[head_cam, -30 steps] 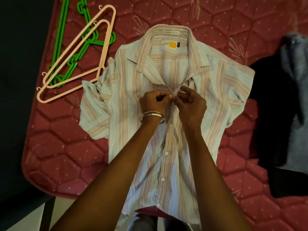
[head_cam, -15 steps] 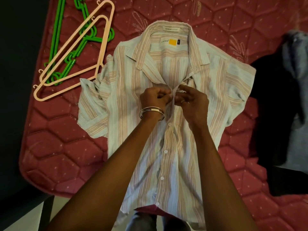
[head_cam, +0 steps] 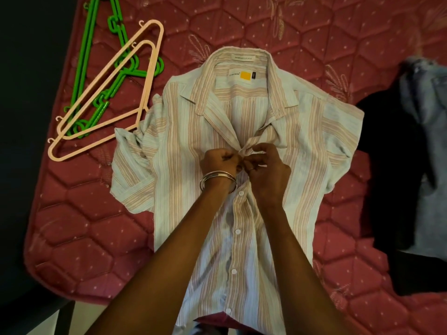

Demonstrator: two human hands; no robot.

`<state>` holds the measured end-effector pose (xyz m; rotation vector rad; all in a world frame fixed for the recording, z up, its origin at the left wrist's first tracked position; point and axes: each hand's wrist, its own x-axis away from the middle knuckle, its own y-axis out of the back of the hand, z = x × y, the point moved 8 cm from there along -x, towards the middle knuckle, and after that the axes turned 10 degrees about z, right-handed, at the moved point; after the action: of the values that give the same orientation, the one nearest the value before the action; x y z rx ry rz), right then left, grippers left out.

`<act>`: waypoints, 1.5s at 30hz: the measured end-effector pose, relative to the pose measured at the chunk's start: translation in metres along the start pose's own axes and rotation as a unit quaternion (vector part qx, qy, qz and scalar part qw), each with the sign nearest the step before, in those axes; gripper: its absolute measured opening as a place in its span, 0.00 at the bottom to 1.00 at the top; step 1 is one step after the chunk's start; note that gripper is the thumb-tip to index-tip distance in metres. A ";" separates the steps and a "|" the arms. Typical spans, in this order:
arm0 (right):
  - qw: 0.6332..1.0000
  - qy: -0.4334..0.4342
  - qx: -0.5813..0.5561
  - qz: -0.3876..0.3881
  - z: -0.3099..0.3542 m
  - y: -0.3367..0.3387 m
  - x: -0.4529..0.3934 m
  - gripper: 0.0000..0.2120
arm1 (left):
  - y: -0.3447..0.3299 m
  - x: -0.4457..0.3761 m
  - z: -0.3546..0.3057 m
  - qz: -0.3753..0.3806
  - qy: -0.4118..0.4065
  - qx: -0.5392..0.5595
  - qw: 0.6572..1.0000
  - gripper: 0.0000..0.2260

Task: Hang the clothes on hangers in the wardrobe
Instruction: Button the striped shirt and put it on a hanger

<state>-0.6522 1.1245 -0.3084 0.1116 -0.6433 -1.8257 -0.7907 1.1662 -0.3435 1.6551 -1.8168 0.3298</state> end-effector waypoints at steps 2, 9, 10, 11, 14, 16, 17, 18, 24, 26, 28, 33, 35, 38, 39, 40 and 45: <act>1.000 -0.008 -0.006 -0.012 -0.002 -0.002 0.002 0.15 | -0.002 -0.002 0.009 -0.007 0.028 0.022 0.999 0.04; 0.999 -0.014 -0.039 -0.034 -0.007 -0.004 0.007 0.14 | -0.007 -0.011 0.027 0.006 0.091 0.110 0.990 0.10; 0.996 -0.036 -0.069 -0.036 -0.010 -0.004 0.007 0.14 | -0.007 -0.011 0.028 0.007 0.088 0.108 0.990 0.11; 0.990 -0.069 -0.116 -0.032 -0.015 -0.006 0.005 0.13 | -0.006 -0.012 0.027 0.009 0.076 0.092 0.993 0.11; 0.922 -0.211 -0.325 0.002 -0.037 -0.020 -0.001 0.14 | -0.006 -0.012 0.011 0.026 -0.014 -0.012 0.999 0.12; 0.875 -0.268 -0.400 0.049 -0.042 -0.029 -0.003 0.14 | -0.008 -0.009 0.000 0.039 -0.076 -0.077 0.993 0.15; 0.872 -0.268 -0.402 0.077 -0.041 -0.030 -0.004 0.13 | -0.009 -0.008 -0.004 0.043 -0.094 -0.095 0.990 0.16; 0.881 -0.252 -0.387 0.100 -0.040 -0.030 -0.006 0.13 | -0.009 -0.009 -0.006 0.044 -0.103 -0.106 0.988 0.17; 0.992 -0.043 -0.033 0.114 -0.020 -0.004 -0.017 0.13 | -0.017 -0.013 -0.008 0.088 -0.089 -0.124 0.984 0.23; 0.993 0.024 0.039 0.113 -0.007 -0.001 -0.021 0.15 | -0.018 -0.017 -0.006 0.117 -0.086 -0.102 0.984 0.26; 0.984 0.093 0.100 0.115 0.005 -0.001 -0.021 0.15 | -0.016 -0.019 -0.007 0.133 -0.094 -0.094 0.982 0.28; 0.980 0.140 0.095 0.102 0.017 0.008 -0.023 0.16 | 0.020 -0.020 -0.045 -0.019 -0.238 -0.184 0.953 0.32; 0.988 0.132 0.068 0.047 0.021 0.023 -0.031 0.14 | 0.035 -0.040 -0.057 -0.045 -0.257 -0.216 0.941 0.36; 0.987 0.059 0.124 -0.080 0.015 0.050 -0.062 0.13 | 0.045 -0.072 -0.075 -0.051 -0.246 -0.383 0.889 0.37; 0.985 0.022 0.143 -0.097 0.011 0.055 -0.077 0.14 | 0.048 -0.082 -0.080 -0.055 -0.227 -0.452 0.861 0.36; 0.982 -0.014 0.163 -0.089 0.009 0.054 -0.094 0.18 | 0.049 -0.094 -0.084 -0.055 -0.205 -0.511 0.833 0.36; 0.942 -0.143 0.300 0.056 -0.002 0.029 -0.153 0.31 | 0.036 -0.125 -0.088 0.034 -0.156 -0.631 0.759 0.26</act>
<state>-0.5726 1.2563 -0.3320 0.2104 -1.3745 -1.4943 -0.8004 1.3230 -0.3444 0.6444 -1.6157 -1.0244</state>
